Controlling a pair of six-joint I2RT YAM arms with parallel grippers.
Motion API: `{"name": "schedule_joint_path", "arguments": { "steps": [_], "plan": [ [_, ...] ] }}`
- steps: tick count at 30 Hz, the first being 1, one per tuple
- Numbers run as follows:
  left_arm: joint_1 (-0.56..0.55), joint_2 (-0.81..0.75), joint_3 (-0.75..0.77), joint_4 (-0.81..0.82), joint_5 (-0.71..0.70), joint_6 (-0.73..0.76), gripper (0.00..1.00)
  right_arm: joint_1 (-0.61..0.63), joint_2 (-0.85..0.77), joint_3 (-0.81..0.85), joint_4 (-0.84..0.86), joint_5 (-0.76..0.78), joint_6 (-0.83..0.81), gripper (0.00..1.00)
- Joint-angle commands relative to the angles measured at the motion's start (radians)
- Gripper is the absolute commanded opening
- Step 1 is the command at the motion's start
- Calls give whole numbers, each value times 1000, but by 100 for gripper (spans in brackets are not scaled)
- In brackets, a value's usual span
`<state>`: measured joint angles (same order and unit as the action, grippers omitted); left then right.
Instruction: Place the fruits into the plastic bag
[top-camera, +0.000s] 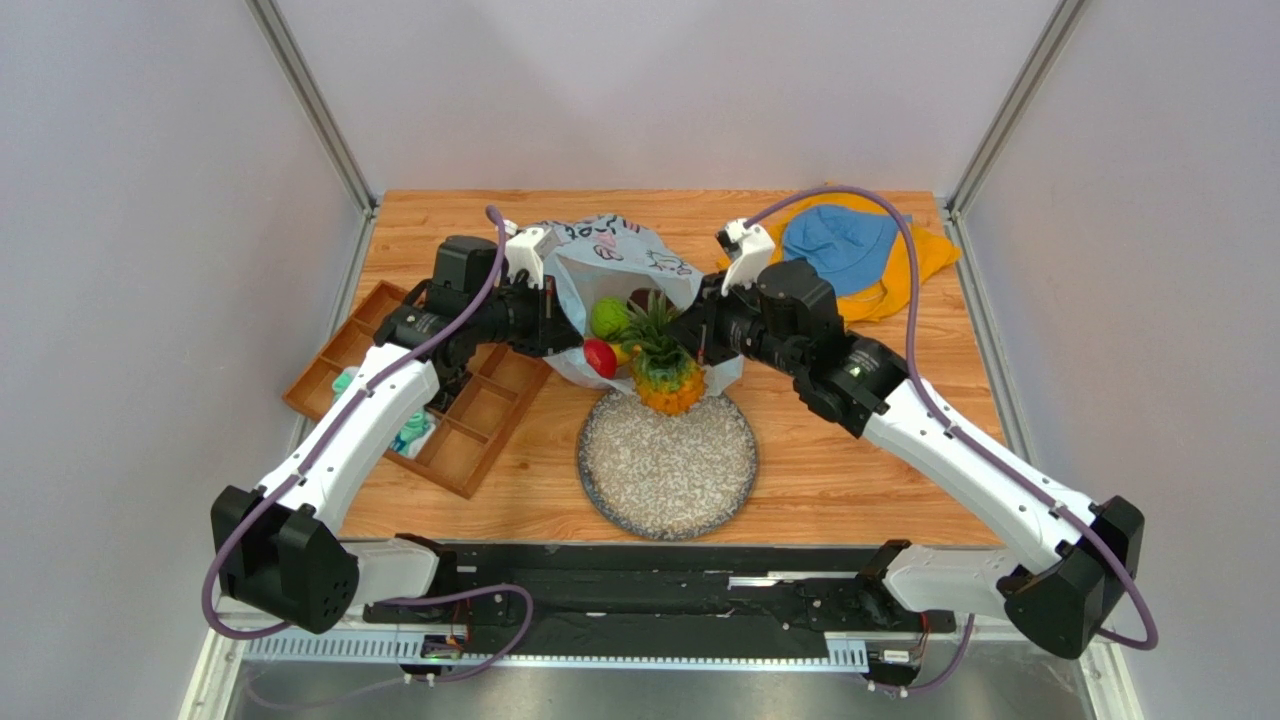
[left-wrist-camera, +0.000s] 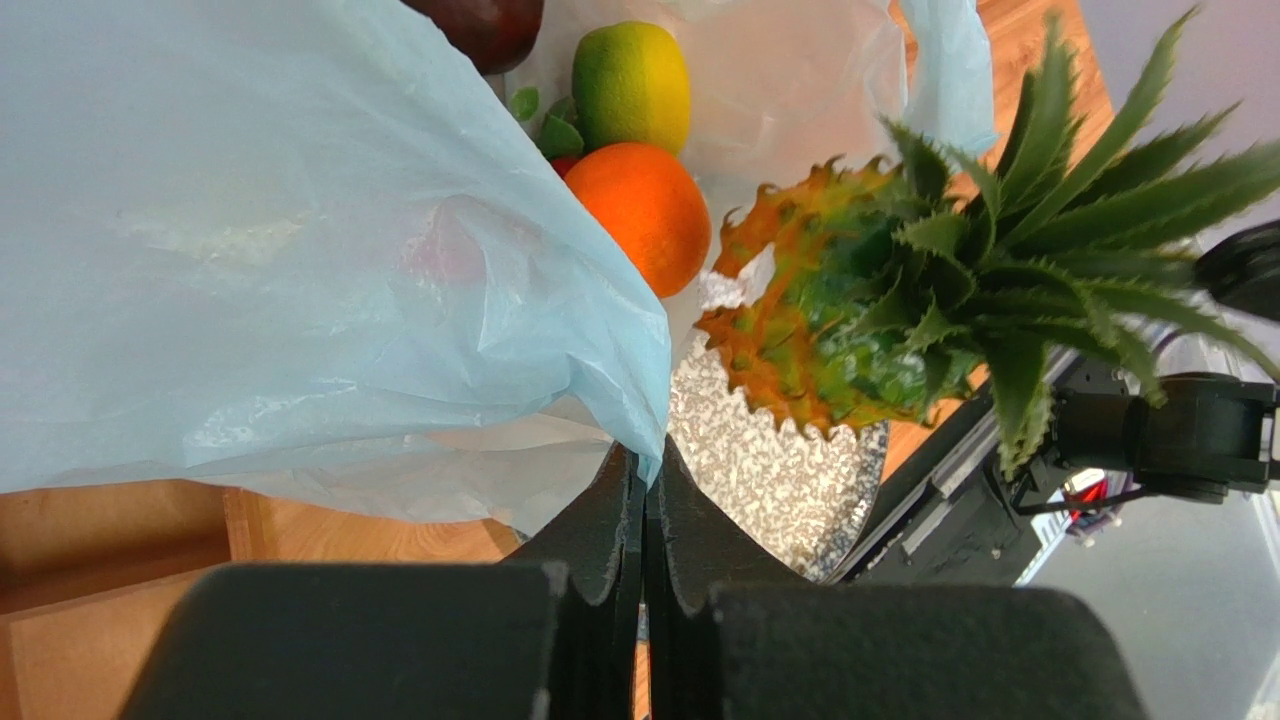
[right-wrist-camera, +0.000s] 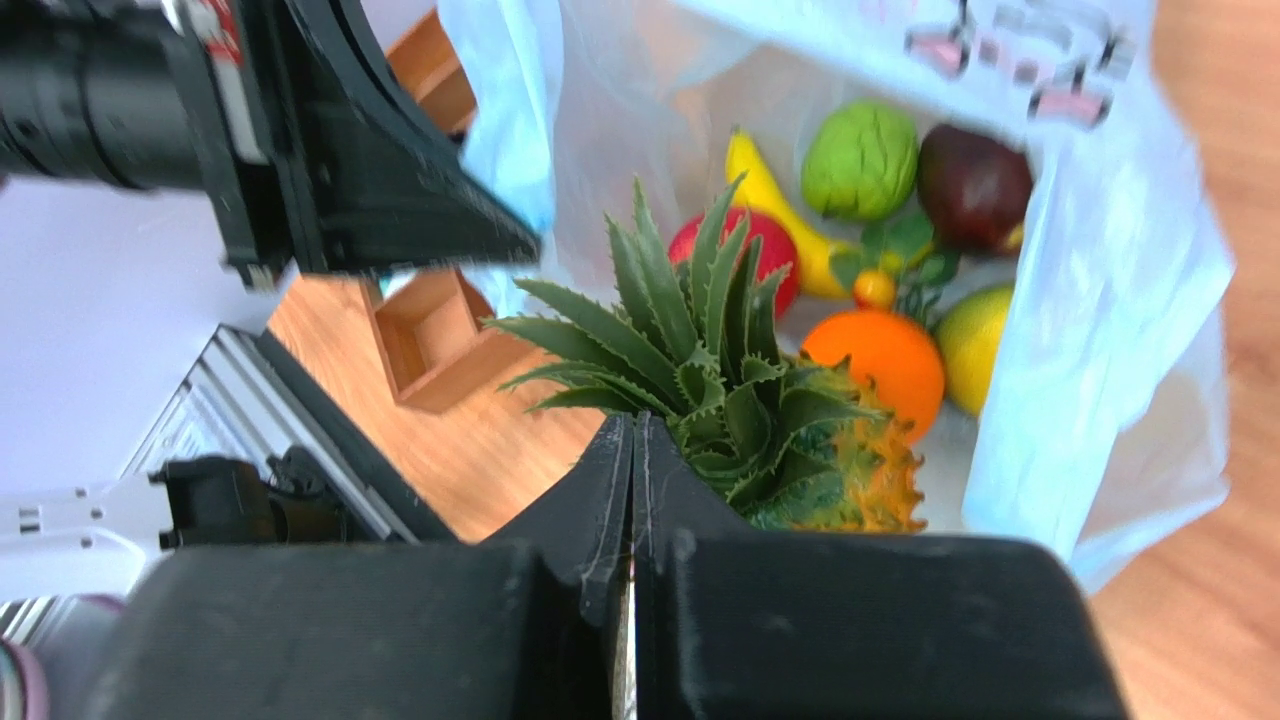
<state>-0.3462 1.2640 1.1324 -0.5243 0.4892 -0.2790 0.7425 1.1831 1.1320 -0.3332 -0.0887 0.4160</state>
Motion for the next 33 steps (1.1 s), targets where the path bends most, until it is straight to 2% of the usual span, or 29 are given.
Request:
{"name": "schedule_joint_path", "arguments": {
  "steps": [1,10,17,24,33],
  "plan": [
    [4,-31,38,15,23,14,0,-6,47,161,94,53,-72,0],
    [4,-40,38,15,26,11,0,-57,205,298,138,23,-143,0],
    [4,-38,38,18,23,12,0,-55,351,301,201,-9,-148,0],
    [4,-28,38,23,26,8,0,-42,377,247,273,-59,-106,0],
    [4,-21,38,23,23,4,0,35,314,147,298,-10,-108,0]
  ]
}}
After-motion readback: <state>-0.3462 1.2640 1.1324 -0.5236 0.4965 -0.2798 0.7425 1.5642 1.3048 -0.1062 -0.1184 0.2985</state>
